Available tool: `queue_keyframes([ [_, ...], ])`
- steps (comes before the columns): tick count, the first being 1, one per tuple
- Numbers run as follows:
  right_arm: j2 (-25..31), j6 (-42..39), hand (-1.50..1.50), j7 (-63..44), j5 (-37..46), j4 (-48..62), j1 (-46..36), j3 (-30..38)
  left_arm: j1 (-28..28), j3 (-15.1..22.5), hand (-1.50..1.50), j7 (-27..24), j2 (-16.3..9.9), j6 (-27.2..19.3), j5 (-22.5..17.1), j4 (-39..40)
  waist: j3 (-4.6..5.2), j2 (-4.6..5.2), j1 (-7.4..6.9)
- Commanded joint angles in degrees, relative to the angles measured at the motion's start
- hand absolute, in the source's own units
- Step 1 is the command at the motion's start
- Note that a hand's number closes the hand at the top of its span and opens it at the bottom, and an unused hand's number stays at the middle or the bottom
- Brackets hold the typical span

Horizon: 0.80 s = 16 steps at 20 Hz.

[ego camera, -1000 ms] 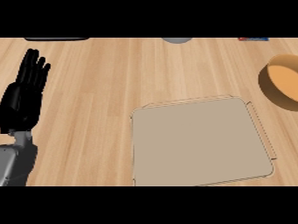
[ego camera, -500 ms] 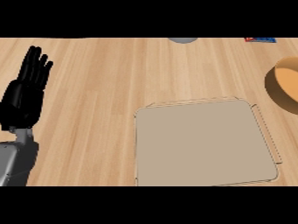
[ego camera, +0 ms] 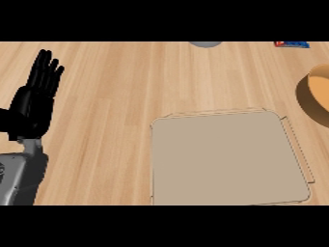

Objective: Pick the pear from the tray and place it in the pot

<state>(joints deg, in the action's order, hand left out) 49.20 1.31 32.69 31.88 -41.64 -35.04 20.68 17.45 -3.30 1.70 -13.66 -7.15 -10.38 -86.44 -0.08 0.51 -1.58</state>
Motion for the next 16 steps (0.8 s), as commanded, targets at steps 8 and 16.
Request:
queue_keyframes([
  [8,-1.03,-8.81,-1.5,2.08,4.27,21.73,-9.15,-3.67,0.24,0.16,0.0,0.0,0.04,1.81,-0.2,0.59,-0.09,0.4,-1.11],
  [16,-2.74,-11.01,-1.5,15.14,0.65,25.32,-10.84,-0.39,0.43,-1.08,0.0,-1.89,0.86,0.92,0.27,2.07,-0.07,0.15,0.05],
])
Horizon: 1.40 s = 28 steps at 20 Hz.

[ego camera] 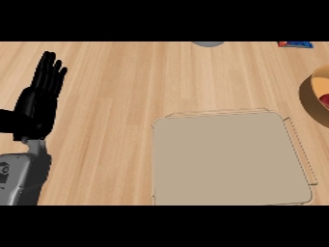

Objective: Pick the pear from the tray and place it in the pot

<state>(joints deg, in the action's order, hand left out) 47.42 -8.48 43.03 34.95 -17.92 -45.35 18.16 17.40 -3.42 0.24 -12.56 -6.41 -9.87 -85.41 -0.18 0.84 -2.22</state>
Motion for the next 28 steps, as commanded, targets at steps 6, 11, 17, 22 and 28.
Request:
queue_keyframes([
  [6,3.88,-10.83,-1.5,-0.1,-9.87,6.91,-4.28,9.61,-2.2,0.09,0.0,0.94,-0.8,0.52,0.55,-2.87,0.01,-0.2,0.22],
  [11,6.04,-15.8,-1.5,-6.18,-15.23,10.05,-6.19,14.65,-1.52,2.4,0.0,3.17,1.82,-3.01,2.9,-4.75,-0.02,-0.26,0.35],
  [17,11.38,-18.47,-1.5,-4.38,-19.1,10.78,-3.31,18.82,0.36,-0.82,0.0,-0.67,0.41,0.23,0.41,0.36,-0.13,0.56,0.25],
  [22,12.77,-20.68,-1.5,-2.68,-21.7,11.76,0.87,21.51,-0.98,0.79,0.0,1.7,1.23,-1.25,1.45,-3.46,-0.43,0.74,-0.68],
  [28,16.54,-22.92,-1.5,-2.81,-23.87,11.2,3.73,23.73,-0.44,0.21,0.0,1.63,0.67,-0.12,0.5,-3.62,-0.58,0.83,-0.33],
])
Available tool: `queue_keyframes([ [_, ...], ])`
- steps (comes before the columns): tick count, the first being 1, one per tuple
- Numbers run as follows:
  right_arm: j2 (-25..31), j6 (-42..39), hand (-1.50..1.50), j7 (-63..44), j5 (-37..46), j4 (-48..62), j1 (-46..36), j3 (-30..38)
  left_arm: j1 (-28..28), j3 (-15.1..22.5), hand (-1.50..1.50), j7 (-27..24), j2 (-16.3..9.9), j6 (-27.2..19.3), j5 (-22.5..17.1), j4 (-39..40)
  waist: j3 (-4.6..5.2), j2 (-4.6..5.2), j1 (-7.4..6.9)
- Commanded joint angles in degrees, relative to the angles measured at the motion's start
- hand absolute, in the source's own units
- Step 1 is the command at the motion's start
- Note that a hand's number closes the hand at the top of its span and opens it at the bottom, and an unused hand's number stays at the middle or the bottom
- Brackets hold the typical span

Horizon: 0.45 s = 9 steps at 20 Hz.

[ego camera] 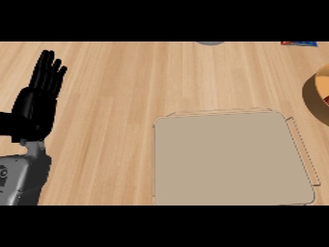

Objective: Pick the pear from the tray and place it in the pot

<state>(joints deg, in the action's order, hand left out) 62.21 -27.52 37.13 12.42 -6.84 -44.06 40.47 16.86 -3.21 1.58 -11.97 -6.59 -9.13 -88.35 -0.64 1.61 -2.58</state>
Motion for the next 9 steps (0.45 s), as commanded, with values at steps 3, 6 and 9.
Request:
queue_keyframes([
  [3,3.43,-5.76,-1.5,1.68,-2.14,0.25,3.44,2.17,0.59,-0.9,0.0,0.93,-0.51,0.21,-0.7,0.22,-0.13,0.08,0.35],
  [6,4.94,-6.95,-1.5,1.59,-2.92,-0.32,4.37,2.92,-0.32,-1.41,0.0,0.22,-1.17,1.18,-1.16,0.23,-0.24,0.1,0.2],
  [9,2.92,-4.57,-1.5,2.62,-2.46,-1.2,5.97,2.45,-1.16,0.27,0.0,-0.72,0.58,0.37,-0.09,-0.38,-0.32,0.36,-0.48],
])
